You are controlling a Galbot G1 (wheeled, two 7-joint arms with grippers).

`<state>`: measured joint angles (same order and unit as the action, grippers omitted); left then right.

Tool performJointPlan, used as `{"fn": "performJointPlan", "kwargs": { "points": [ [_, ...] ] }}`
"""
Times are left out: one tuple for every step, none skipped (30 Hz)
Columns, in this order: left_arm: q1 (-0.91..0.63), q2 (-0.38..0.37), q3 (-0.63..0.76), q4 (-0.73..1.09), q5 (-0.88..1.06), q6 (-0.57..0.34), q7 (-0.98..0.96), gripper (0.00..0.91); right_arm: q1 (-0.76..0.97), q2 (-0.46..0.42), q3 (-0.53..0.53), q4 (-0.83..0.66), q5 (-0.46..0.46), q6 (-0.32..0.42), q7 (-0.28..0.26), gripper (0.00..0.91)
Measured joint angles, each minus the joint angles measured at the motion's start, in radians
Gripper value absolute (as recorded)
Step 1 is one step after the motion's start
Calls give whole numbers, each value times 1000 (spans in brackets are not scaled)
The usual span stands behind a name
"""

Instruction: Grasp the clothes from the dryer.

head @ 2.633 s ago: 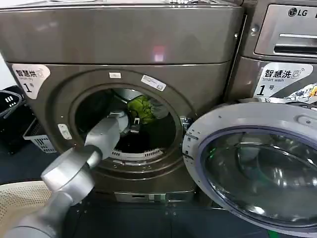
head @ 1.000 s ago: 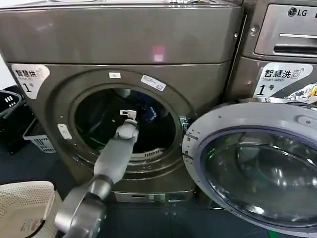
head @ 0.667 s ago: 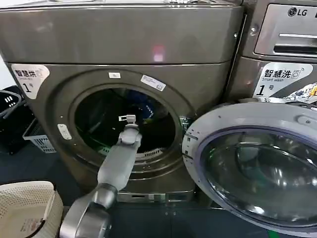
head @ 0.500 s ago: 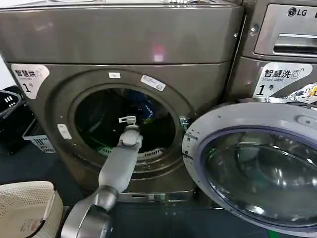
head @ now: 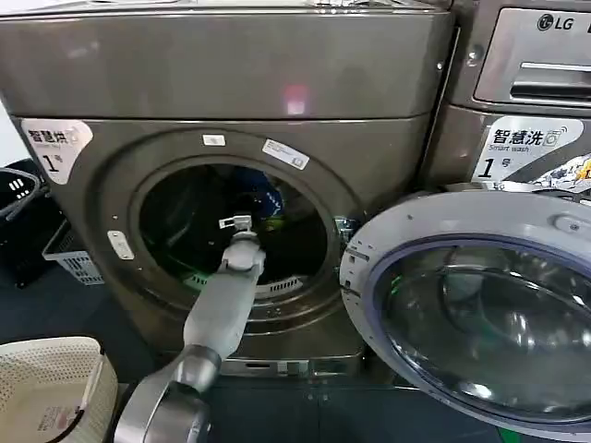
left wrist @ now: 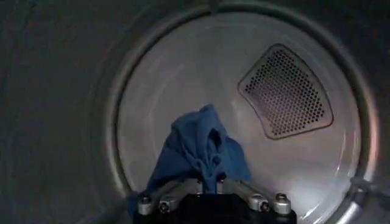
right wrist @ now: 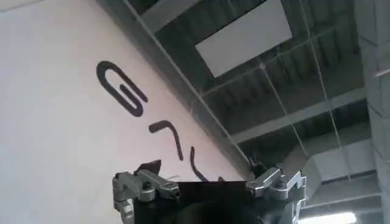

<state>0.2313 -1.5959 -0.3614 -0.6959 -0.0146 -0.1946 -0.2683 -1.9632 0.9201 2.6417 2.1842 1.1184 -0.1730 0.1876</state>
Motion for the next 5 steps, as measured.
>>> {"fn": "performJointPlan", "kwargs": {
  "points": [
    [0, 0, 0, -1, 0, 0, 0, 0, 0, 0, 0, 0, 0, -2, 0, 907],
    [0, -1, 0, -2, 0, 0, -1, 0, 0, 0, 1, 0, 0, -3, 0, 907],
    [0, -2, 0, -2, 0, -1, -2, 0, 0, 0, 2, 0, 0, -4, 0, 907],
    [0, -3, -1, -2, 1, -1, -2, 0, 0, 0, 3, 0, 0, -5, 0, 907],
    [0, -4, -1, -2, 1, -1, -2, 0, -1, 0, 5, 0, 0, -5, 0, 907]
  ]
}}
